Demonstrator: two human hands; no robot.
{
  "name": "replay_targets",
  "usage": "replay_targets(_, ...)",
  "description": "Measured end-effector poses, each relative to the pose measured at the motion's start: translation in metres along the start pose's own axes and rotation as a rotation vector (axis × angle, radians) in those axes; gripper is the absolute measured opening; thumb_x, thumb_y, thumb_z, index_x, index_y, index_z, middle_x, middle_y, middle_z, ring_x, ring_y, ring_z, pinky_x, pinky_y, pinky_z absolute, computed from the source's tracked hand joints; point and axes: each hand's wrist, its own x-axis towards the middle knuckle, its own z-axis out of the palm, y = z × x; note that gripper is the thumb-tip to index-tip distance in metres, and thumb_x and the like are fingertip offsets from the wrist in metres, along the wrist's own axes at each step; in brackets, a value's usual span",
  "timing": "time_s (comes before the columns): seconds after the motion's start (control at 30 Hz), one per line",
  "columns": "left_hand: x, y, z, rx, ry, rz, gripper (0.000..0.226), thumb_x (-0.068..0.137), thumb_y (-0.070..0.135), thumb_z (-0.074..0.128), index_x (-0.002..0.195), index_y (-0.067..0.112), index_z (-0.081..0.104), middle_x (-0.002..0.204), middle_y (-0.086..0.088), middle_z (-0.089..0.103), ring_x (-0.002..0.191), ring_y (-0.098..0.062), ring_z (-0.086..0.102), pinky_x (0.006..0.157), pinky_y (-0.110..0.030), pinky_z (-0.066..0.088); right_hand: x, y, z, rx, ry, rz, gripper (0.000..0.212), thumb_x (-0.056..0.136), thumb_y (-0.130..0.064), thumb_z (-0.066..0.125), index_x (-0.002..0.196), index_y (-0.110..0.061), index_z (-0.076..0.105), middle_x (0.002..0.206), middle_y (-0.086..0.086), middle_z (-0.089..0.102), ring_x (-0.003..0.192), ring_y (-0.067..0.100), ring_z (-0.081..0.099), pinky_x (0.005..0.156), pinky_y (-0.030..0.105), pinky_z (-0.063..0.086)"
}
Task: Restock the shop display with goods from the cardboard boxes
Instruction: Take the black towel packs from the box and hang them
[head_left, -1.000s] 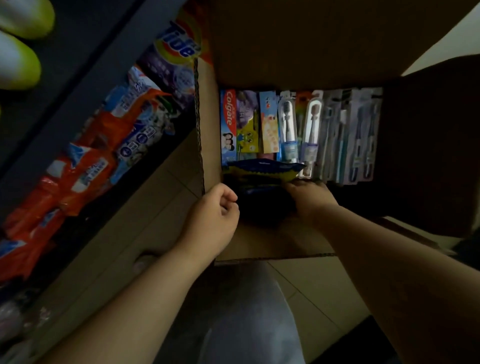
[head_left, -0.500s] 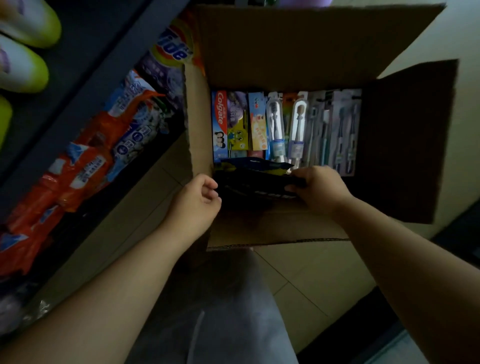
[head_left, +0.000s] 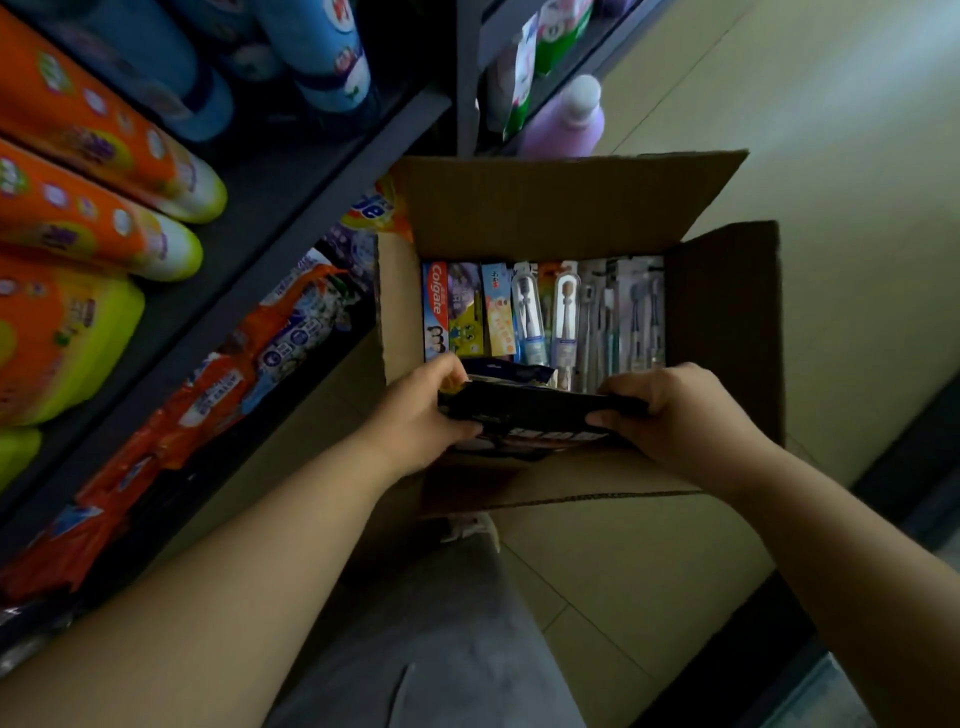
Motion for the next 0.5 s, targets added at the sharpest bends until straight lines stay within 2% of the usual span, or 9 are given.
replay_targets(0.07,0.000,-0.007,0.010,0.043,0.010,-0.015,0.027,0.080,0.005,0.071,0.096,0.017,0.053,0.106,0.003,0.059,0.105,-0.016,0.054,0.083,-0.028,0.047,-0.001,0.001,0.011,0.009,0.001,-0.002,0.017,0.089,-0.023,0.065,0.104,-0.017,0.071,0.087,-0.008,0.067,0.073,0.007,0.061,0.069,0.022,0.054)
replay_targets(0.13,0.001,-0.017,0.019,0.085,-0.001,-0.035,0.034,0.081,0.007,0.071,0.104,0.026,0.057,0.115,0.005,0.060,0.110,-0.014,0.054,0.091,-0.030,0.046,-0.001,0.004,0.021,0.002,-0.019,0.004,0.018,0.090,-0.023,0.064,0.106,-0.017,0.071,0.092,-0.004,0.071,0.080,0.012,0.065,0.075,0.029,0.056)
replay_targets(0.2,0.004,-0.026,0.025,0.079,-0.016,-0.057,0.043,0.081,0.009,0.072,0.119,0.025,0.061,0.125,0.002,0.060,0.119,-0.017,0.052,0.102,-0.037,0.044,0.001,0.010,0.029,-0.010,-0.013,0.005,0.020,0.091,-0.021,0.063,0.108,-0.016,0.070,0.094,0.002,0.072,0.083,0.019,0.068,0.076,0.038,0.057)
replay_targets(0.33,0.019,-0.027,0.028,0.095,-0.013,-0.050,0.038,0.082,0.017,0.073,0.119,0.022,0.065,0.118,0.003,0.066,0.112,-0.016,0.057,0.098,-0.041,0.047,0.007,0.028,0.041,-0.098,0.162,-0.032,0.023,0.087,-0.023,0.062,0.105,-0.011,0.071,0.098,0.005,0.067,0.083,0.022,0.066,0.069,0.036,0.058)
replay_targets(0.43,0.035,-0.023,0.029,0.130,-0.022,-0.048,0.029,0.084,0.018,0.070,0.112,0.021,0.066,0.112,0.001,0.067,0.107,-0.017,0.059,0.094,-0.040,0.049,0.018,0.039,0.050,-0.121,0.202,0.083,0.040,0.086,-0.032,0.057,0.122,-0.014,0.064,0.112,0.005,0.054,0.097,0.020,0.057,0.076,0.036,0.057)
replay_targets(0.5,0.044,-0.024,0.029,0.083,-0.030,-0.071,0.025,0.084,0.016,0.070,0.109,0.017,0.067,0.110,0.000,0.067,0.106,-0.018,0.059,0.095,-0.040,0.048,0.026,0.043,0.055,0.089,0.228,0.286,0.053,0.085,-0.029,0.065,0.135,-0.019,0.050,0.122,-0.003,0.045,0.105,0.013,0.050,0.089,0.030,0.051)
